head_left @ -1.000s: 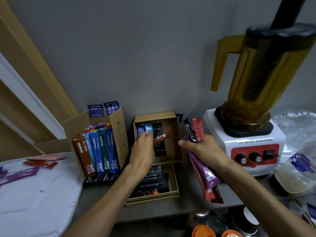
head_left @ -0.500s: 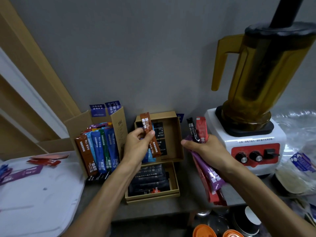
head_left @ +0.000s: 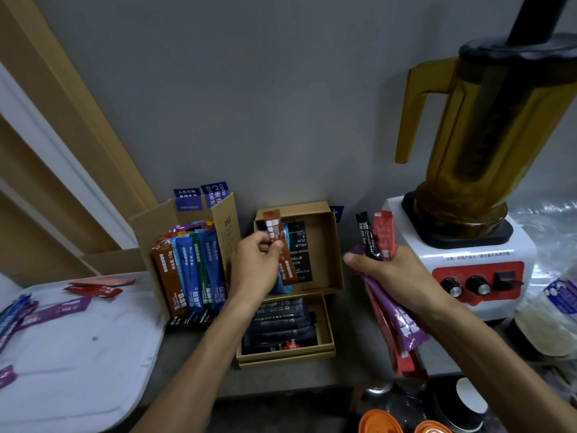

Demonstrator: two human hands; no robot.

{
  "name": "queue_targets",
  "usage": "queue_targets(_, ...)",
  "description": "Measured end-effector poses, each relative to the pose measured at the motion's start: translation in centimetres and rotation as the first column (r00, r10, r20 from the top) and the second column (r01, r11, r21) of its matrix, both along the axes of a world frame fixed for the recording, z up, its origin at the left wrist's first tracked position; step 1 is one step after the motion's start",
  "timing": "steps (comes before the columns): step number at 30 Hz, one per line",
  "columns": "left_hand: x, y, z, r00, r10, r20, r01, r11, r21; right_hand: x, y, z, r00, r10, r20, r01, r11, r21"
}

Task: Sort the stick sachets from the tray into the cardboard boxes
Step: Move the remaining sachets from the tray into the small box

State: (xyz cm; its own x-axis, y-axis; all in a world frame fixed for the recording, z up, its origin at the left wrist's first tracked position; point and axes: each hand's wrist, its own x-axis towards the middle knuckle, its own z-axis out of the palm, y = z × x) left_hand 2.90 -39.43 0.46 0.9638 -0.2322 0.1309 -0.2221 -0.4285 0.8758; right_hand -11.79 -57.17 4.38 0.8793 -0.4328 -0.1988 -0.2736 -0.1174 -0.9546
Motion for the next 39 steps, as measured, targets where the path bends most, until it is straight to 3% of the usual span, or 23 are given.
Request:
queue_targets(5,0.7,-2.7,-1.8,0.998,-0.062,-0.032,0.067,0.985,0.156,0.0,0.3,-0.2,1.000,0.009,-0.005,-0.009,1.000,0.006)
queue_targets(9,0.5,-3.2,-2.3,0.988,-0.043,0.150,-0.008,0.945,0.326,0.1,0.4,-0.2,0.999,0.029,0.014,-0.030,0.999,0.018)
queue_targets(12,0.4,-2.5,-2.7,0.917,-0.203,0.343,0.008,0.870,0.493,0.1,0.4,-0.4,1.000,0.013,0.026,-0.014,0.999,0.034)
queue_targets(14,0.7,-2.3,-3.1,0.875,-0.352,0.332,0.073,0.775,0.628,0.1,0.4,-0.4,0.999,-0.004,0.033,0.002,0.999,0.047)
queue_targets(16,0.8,-2.2,-3.0,0.889,-0.382,0.254,0.125,0.734,0.667,0.2,0.7,-0.5,0.998,-0.030,0.050,0.026,0.997,0.073)
queue_targets(18,-0.3,-1.9,-1.9,0.923,-0.318,0.215,0.160,0.827,0.538,0.4,0.9,-0.7,0.993,-0.088,0.078,0.081,0.993,0.091)
queue_targets(20,-3.0,-1.3,-0.2,0.957,-0.245,0.156,0.199,0.945,0.260,0.7,1.0,-0.8,0.978,-0.163,0.128,0.156,0.986,0.067)
queue_targets(23,-8.0,-0.3,2.1,0.917,-0.395,-0.045,0.394,0.918,-0.029,1.4,1.5,-0.8,0.941,-0.231,0.247,0.235,0.972,0.015)
queue_targets(25,-10.0,-0.1,2.4,0.871,-0.477,-0.121,0.470,0.879,-0.077,1.9,2.0,-0.5,0.916,-0.251,0.312,0.274,0.961,-0.031)
queue_targets(28,-10.8,-0.3,1.6,0.880,-0.453,-0.142,0.446,0.892,-0.081,2.8,3.0,-0.3,0.886,-0.237,0.399,0.264,0.965,-0.011)
queue_targets(33,-10.4,1.2,1.5,0.868,-0.446,-0.219,0.407,0.891,-0.204,3.1,3.2,-0.2,0.879,-0.251,0.405,0.243,0.967,0.071)
queue_targets(39,-10.7,0.9,1.5,0.894,-0.416,-0.169,0.401,0.909,-0.117,3.9,4.4,-0.4,0.811,-0.366,0.456,0.334,0.930,0.151)
